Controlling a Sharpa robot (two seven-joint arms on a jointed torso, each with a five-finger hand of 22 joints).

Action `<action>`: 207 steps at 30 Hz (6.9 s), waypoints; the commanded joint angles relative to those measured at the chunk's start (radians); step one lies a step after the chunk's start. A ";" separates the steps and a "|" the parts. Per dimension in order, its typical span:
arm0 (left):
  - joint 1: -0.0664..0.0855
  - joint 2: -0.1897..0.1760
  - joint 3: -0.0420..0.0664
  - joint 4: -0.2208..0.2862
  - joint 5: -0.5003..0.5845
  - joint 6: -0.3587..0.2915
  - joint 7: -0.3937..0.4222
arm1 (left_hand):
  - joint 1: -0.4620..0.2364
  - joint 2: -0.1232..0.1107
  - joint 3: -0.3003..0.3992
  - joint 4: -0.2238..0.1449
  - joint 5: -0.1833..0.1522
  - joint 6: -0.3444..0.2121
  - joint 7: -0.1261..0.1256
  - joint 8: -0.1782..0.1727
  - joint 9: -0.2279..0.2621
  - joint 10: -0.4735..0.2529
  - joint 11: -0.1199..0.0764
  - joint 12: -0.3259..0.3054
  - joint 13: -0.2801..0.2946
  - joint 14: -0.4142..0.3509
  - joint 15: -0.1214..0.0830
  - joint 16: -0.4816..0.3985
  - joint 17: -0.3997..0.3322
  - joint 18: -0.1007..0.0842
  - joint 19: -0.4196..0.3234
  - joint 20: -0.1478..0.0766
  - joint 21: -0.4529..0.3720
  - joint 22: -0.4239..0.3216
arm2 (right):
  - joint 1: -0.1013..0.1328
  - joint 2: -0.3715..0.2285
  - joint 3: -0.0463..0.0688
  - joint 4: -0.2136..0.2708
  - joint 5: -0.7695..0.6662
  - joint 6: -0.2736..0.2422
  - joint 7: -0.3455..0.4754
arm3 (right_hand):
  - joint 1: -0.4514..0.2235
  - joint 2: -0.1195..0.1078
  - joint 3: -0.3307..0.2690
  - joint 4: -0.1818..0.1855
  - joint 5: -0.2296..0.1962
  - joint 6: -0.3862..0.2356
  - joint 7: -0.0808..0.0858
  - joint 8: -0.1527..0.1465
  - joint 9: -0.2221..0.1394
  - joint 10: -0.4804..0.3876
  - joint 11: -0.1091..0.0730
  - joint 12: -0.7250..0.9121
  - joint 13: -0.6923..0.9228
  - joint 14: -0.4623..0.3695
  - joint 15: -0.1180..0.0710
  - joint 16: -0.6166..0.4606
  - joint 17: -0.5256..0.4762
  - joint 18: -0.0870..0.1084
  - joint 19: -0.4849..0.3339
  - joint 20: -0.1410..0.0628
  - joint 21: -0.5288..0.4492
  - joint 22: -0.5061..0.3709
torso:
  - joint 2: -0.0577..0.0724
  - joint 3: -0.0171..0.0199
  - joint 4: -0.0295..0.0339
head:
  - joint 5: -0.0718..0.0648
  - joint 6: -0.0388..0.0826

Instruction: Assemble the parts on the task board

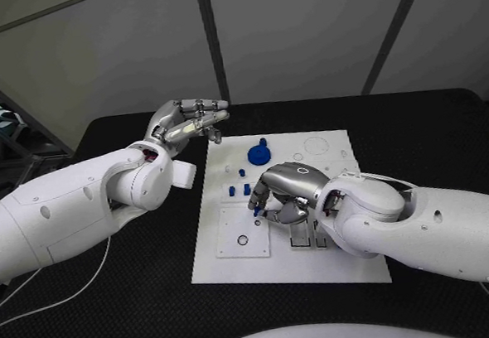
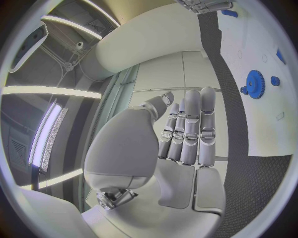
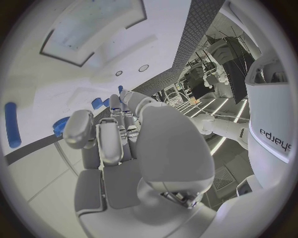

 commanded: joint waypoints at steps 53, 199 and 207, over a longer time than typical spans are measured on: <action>0.002 0.005 0.001 -0.002 0.003 0.010 -0.005 | 0.000 0.006 -0.010 0.000 -0.002 -0.009 0.000 -0.006 0.000 -0.014 0.001 0.008 0.000 -0.009 0.000 -0.003 -0.003 -0.018 -0.008 0.004 -0.006 -0.003 | -0.006 0.029 -0.026 -0.043 -0.011 0.084 0.007 | -0.089 -0.034 -0.050 0.023 0.013 -0.083 0.024 -0.025 -0.016 -0.086 0.029 -0.035 -0.012 0.045 0.020 0.013 -0.012 0.000 -0.024 0.023 -0.011 -0.022 | -0.001 0.0010 -0.0020 | 0.022 -0.023; -0.003 0.034 -0.002 -0.042 0.003 0.031 -0.027 | 0.002 0.012 -0.017 0.000 -0.001 -0.014 0.004 -0.004 0.001 -0.019 0.004 0.017 0.001 -0.012 0.001 -0.001 -0.009 -0.017 -0.007 0.006 -0.010 -0.005 | 0.008 -0.016 0.031 0.108 0.091 0.074 0.046 | 0.059 0.008 -0.084 0.047 0.004 -0.032 0.015 -0.014 -0.011 -0.042 0.011 0.047 -0.017 0.036 0.006 0.037 -0.050 -0.002 -0.015 0.011 -0.003 -0.003 | -0.002 -0.0002 -0.0036 | 0.033 -0.001; -0.003 0.038 -0.002 -0.043 0.003 0.032 -0.027 | 0.002 0.012 -0.017 0.000 -0.001 -0.014 0.004 -0.004 0.001 -0.019 0.004 0.017 0.001 -0.012 0.001 -0.001 -0.009 -0.017 -0.007 0.006 -0.010 -0.005 | -0.005 0.013 0.011 0.076 0.088 0.088 0.054 | 0.058 0.008 -0.081 0.046 0.004 -0.032 0.015 -0.015 -0.011 -0.042 0.012 0.045 -0.017 0.036 0.006 0.036 -0.051 -0.001 -0.017 0.012 -0.004 -0.005 | -0.002 0.0000 -0.0046 | 0.041 -0.006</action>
